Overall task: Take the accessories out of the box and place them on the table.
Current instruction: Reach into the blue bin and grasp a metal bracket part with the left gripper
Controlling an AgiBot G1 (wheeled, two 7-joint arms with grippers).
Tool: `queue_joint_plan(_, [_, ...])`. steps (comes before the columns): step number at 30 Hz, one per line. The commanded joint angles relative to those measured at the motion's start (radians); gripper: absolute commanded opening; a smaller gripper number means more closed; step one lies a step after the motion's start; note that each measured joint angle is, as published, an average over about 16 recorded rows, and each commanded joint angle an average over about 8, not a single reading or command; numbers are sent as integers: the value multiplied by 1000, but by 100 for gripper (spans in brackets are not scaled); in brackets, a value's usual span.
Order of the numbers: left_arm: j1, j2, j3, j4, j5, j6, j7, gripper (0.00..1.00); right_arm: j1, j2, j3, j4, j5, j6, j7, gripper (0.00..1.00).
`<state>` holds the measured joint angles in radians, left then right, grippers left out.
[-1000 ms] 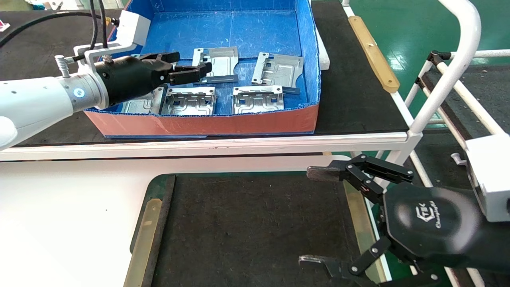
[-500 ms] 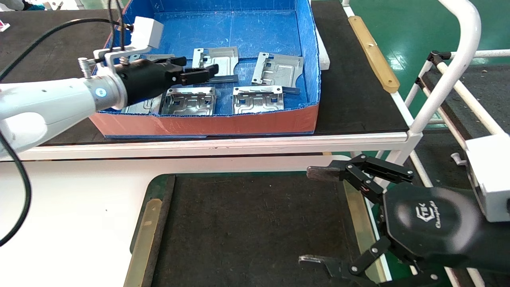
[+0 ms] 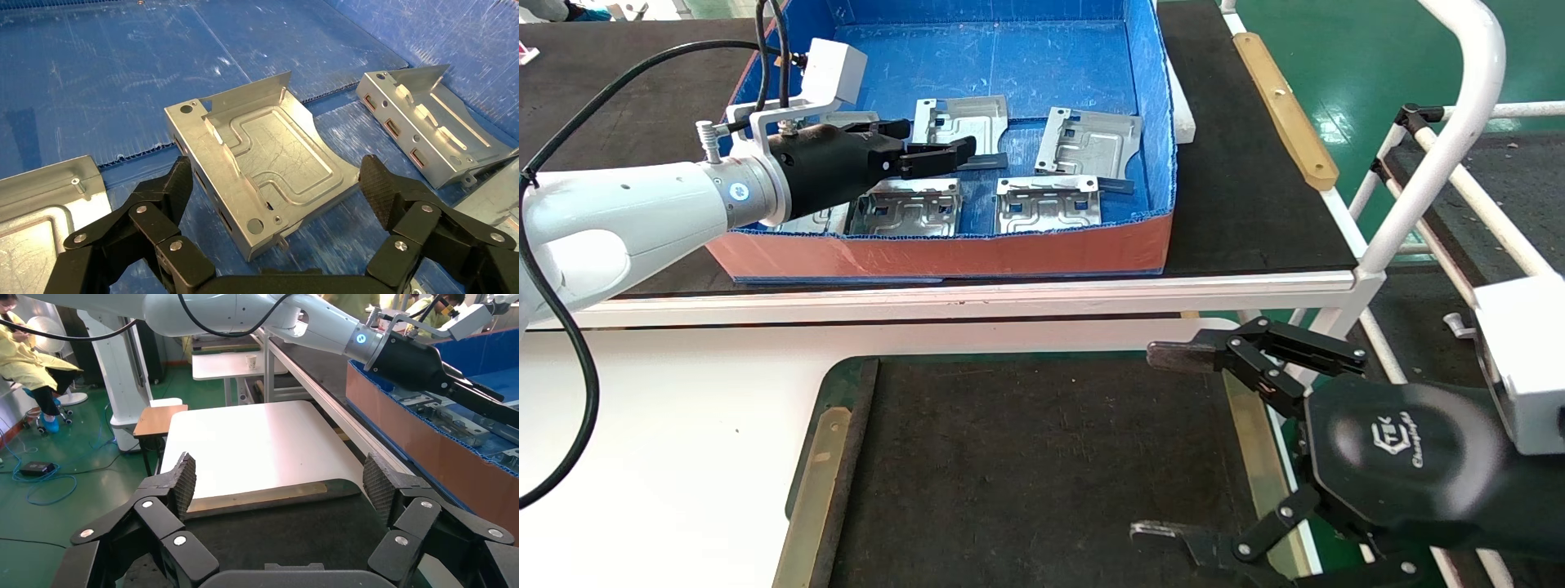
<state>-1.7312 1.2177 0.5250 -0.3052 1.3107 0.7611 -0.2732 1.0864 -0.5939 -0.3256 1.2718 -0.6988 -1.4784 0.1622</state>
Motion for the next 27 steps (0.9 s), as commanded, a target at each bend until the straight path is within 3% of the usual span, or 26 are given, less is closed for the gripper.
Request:
queue_joint_plan(1, [1, -1, 0, -2, 0, 1, -1, 0, 0, 0, 0, 0, 0, 0, 0, 0])
queue_joint_plan(27, [5, -7, 0, -11, -2, 6, -4, 0, 0, 0, 0, 0, 0, 0, 0, 0])
